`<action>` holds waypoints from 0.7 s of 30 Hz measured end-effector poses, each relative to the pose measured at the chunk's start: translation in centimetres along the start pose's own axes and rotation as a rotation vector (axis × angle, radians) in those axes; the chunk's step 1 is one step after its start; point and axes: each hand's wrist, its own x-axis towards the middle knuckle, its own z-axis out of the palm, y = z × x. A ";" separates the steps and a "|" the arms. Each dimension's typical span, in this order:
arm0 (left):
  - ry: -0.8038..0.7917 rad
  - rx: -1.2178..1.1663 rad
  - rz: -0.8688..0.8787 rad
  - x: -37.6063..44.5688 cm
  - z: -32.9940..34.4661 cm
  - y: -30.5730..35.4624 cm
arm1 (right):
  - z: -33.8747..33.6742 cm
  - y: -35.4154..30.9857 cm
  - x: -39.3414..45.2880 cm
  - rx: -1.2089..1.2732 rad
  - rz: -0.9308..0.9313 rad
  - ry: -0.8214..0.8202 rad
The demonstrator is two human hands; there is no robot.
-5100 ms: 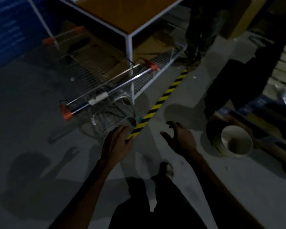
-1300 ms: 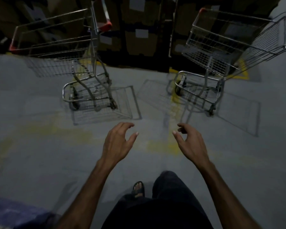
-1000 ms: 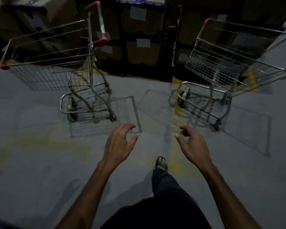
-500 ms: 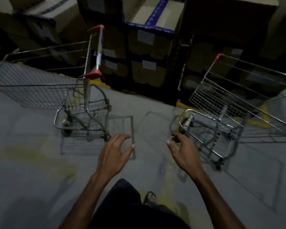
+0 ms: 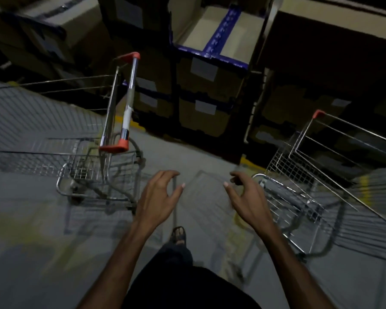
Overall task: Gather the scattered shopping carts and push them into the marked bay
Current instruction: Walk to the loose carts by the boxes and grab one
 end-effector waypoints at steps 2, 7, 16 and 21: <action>-0.009 -0.023 0.022 3.7 0.1 0.1 | 0.0 -1.0 3.1 0.014 0.007 0.017; -0.017 -0.032 0.063 11.6 0.4 0.5 | -0.1 -2.4 9.3 0.018 0.029 0.011; 0.142 -0.026 -0.064 20.1 -0.2 -1.4 | 1.0 -4.0 23.1 0.001 -0.116 -0.113; 0.297 0.031 -0.203 24.6 -1.6 -2.3 | 2.2 -6.8 32.8 -0.032 -0.291 -0.258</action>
